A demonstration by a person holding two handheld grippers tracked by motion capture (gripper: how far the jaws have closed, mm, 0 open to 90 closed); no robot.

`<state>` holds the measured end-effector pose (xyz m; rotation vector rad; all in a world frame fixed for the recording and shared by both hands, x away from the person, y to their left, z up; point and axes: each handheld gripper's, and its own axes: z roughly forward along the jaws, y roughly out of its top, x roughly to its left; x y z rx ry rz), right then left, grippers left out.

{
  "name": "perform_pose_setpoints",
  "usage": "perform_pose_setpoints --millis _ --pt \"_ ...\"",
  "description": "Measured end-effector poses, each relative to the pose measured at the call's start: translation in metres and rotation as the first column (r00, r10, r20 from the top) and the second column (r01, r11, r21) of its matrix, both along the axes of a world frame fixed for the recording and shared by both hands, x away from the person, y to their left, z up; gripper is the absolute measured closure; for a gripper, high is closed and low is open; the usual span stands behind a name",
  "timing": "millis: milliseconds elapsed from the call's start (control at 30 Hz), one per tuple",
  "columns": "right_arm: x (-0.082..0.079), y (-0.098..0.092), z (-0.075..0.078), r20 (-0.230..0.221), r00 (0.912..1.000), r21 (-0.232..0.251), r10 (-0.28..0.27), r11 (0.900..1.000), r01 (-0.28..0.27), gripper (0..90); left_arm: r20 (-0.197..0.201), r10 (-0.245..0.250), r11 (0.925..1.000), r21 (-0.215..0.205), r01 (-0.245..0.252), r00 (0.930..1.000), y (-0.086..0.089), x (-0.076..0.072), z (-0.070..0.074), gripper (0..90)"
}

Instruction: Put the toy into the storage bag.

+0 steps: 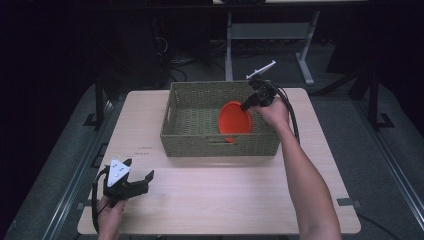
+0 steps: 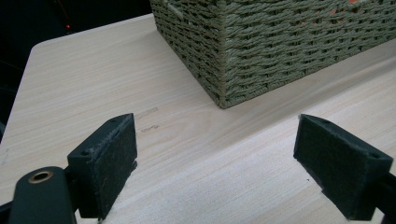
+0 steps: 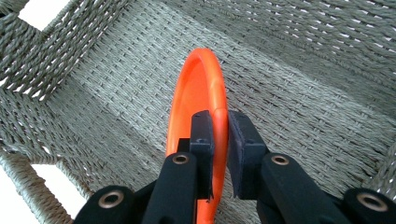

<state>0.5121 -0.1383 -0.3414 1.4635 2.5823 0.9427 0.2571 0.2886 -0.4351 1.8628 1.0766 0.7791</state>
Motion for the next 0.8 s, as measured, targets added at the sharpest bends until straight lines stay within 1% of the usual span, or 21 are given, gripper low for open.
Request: perform_pose_setpoints --millis 200,333,500,567,667,800 --pt "0.0 -0.002 -0.001 -0.011 0.9999 0.007 -0.001 1.0 0.001 79.6 0.001 -0.001 1.0 0.0 0.001 1.0 0.0 0.0 0.0 12.9" --pt "0.0 -0.005 0.0 -0.019 0.9998 0.021 -0.008 1.0 0.009 75.4 0.001 -0.002 1.0 0.001 0.002 1.0 0.0 0.0 0.0 12.8" --pt "-0.002 -0.01 -0.003 -0.028 0.9995 0.0 -0.014 1.0 0.014 72.3 -0.002 -0.004 1.0 0.004 0.004 1.0 -0.001 0.0 0.0 12.8" --pt "-0.002 -0.012 -0.004 -0.033 0.9993 0.003 -0.019 1.0 0.019 71.5 0.001 -0.002 1.0 -0.003 0.002 1.0 -0.002 0.0 0.0 12.8" --pt "-0.002 -0.016 -0.007 -0.043 0.9986 0.001 -0.032 0.999 0.032 68.9 -0.001 -0.003 1.0 0.001 0.003 1.0 -0.001 0.0 0.0 12.8" --pt "-0.003 -0.02 -0.008 -0.048 0.9978 0.004 -0.045 0.999 0.045 67.5 -0.002 -0.002 1.0 -0.001 0.002 1.0 -0.001 0.0 0.0 12.8"
